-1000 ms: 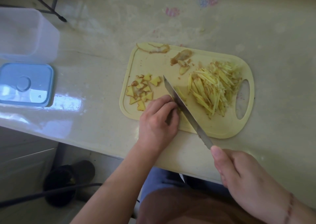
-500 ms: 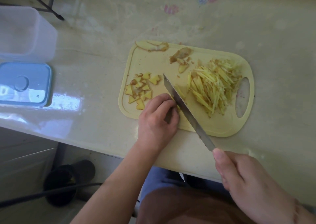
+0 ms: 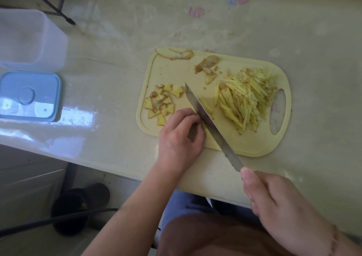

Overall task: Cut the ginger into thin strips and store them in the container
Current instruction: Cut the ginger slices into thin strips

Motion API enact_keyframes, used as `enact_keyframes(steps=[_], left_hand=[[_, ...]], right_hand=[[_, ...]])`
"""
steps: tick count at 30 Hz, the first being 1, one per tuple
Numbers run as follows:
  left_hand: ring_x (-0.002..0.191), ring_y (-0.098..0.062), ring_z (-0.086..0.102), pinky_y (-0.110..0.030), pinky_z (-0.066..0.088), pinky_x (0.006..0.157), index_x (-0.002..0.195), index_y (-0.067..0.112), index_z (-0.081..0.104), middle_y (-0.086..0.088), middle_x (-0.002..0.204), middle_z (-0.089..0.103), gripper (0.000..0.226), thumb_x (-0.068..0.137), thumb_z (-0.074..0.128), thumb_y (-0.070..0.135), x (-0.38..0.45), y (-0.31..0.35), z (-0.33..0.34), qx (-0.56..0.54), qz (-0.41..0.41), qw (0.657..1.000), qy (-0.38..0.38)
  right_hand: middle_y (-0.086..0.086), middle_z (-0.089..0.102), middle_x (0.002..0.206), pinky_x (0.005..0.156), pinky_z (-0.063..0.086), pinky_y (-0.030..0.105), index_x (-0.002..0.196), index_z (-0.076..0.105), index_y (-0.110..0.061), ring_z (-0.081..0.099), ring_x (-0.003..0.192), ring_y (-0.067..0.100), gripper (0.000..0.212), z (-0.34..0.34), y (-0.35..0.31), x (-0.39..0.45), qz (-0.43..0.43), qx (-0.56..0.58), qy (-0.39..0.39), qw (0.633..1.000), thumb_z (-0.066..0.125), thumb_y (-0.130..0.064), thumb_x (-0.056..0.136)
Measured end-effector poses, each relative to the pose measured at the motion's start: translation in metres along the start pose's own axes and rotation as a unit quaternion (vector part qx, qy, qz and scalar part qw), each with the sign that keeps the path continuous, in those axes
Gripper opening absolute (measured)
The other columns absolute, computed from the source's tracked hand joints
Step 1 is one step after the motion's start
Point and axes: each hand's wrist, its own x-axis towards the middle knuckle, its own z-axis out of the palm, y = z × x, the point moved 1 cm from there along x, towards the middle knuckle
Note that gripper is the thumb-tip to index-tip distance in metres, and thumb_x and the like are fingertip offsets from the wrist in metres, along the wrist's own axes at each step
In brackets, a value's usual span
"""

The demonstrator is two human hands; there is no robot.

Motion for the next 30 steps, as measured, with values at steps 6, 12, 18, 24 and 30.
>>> enact_keyframes(steps=[6, 12, 18, 24, 30], left_hand=[[0.087, -0.022, 0.069, -0.034, 0.056, 0.076, 0.086, -0.001, 0.075, -0.010, 0.098, 0.072, 0.007, 0.083, 0.070, -0.004, -0.001, -0.001, 0.000, -0.002, 0.016, 1.000, -0.005], [0.086, -0.019, 0.066, -0.028, 0.055, 0.075, 0.085, 0.000, 0.075, -0.009, 0.095, 0.070, 0.006, 0.081, 0.072, -0.004, -0.001, 0.001, -0.001, 0.000, -0.002, 1.000, 0.002], [0.087, -0.020, 0.069, -0.032, 0.057, 0.076, 0.084, -0.001, 0.074, -0.009, 0.096, 0.072, 0.005, 0.081, 0.072, -0.005, -0.001, 0.000, 0.000, -0.009, -0.002, 1.000, 0.002], [0.088, -0.021, 0.069, -0.034, 0.057, 0.077, 0.084, -0.001, 0.075, -0.009, 0.097, 0.073, 0.007, 0.081, 0.072, -0.006, -0.001, 0.000, -0.001, -0.008, 0.009, 1.000, 0.002], [0.087, -0.018, 0.066, -0.028, 0.056, 0.077, 0.084, 0.000, 0.075, -0.009, 0.095, 0.070, 0.006, 0.081, 0.073, -0.005, -0.002, 0.000, -0.002, -0.008, 0.002, 1.000, 0.006]], right_hand=[[0.005, 0.050, 0.052, 0.058, 0.041, 0.036, 0.054, 0.041, -0.013, 0.048, 0.049, 0.016, 0.087, 0.006, -0.001, 0.009, -0.009, -0.015, 0.013, 1.000, 0.007, -0.090, 0.075], [0.001, 0.049, 0.049, 0.060, 0.043, 0.038, 0.053, 0.041, -0.015, 0.048, 0.048, 0.015, 0.077, 0.004, -0.005, 0.013, -0.015, -0.010, 0.012, 1.000, 0.014, -0.082, 0.079], [0.016, 0.054, 0.062, 0.062, 0.046, 0.045, 0.061, 0.043, -0.006, 0.049, 0.052, 0.023, 0.090, 0.000, 0.004, -0.002, -0.004, -0.012, 0.004, 1.000, 0.011, -0.089, 0.077], [0.007, 0.045, 0.052, 0.061, 0.044, 0.043, 0.061, 0.040, -0.008, 0.043, 0.049, 0.015, 0.093, 0.003, 0.003, -0.001, 0.010, -0.008, -0.007, 1.000, 0.008, -0.094, 0.072], [-0.001, 0.036, 0.044, 0.054, 0.039, 0.039, 0.055, 0.033, -0.014, 0.036, 0.043, 0.013, 0.081, 0.004, -0.011, 0.020, -0.008, 0.010, -0.007, 1.000, 0.009, -0.090, 0.075]])
